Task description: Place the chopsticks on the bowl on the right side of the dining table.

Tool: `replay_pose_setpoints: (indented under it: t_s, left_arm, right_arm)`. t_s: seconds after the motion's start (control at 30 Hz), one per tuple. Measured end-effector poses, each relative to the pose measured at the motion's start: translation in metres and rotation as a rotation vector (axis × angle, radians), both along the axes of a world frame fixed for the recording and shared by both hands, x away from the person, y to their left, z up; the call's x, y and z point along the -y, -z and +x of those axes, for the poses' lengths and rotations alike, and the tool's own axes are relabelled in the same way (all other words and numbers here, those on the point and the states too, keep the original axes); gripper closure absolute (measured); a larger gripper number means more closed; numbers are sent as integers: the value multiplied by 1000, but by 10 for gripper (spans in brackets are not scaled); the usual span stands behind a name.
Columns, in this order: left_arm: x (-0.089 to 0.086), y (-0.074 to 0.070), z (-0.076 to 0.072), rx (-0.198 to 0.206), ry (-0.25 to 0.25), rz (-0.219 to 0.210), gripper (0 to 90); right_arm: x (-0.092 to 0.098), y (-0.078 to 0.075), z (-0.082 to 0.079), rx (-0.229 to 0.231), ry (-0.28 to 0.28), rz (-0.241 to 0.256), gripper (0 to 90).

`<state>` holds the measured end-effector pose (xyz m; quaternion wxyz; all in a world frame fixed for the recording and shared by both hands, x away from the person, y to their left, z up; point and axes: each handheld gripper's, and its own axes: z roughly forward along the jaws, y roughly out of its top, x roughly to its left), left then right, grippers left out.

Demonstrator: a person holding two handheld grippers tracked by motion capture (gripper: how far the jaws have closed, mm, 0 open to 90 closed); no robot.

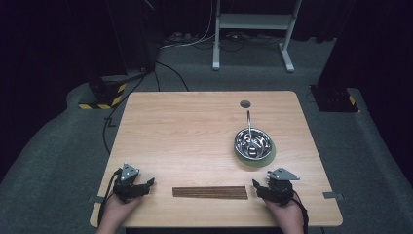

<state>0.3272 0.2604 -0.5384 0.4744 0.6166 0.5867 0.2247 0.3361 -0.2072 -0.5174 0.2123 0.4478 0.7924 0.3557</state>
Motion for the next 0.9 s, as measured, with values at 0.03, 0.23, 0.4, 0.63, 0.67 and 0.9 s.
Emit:
replay_pose_setpoints:
  t_s: [0.03,0.23,0.4,0.63,0.67,0.9]
  left_arm:
    - [0,0,0,0,0,0,257]
    - [1,0,0,5,-3,-6,258]
    - [0,0,0,3,-1,-1,258]
    - [0,0,0,4,-1,0,258]
    - [0,0,0,4,-1,-2,258]
    - [1,0,0,5,-5,-6,258]
  right_arm:
    - [-3,-1,-1,4,-12,-2,320]
    - [-22,-6,-7,6,-62,4,344]
    - [-35,-8,-9,15,-102,7,371]
    - [-52,-9,-7,32,-132,14,385]
    - [-54,-9,-6,28,-135,16,390]
    - [-80,-18,5,22,-170,26,379]
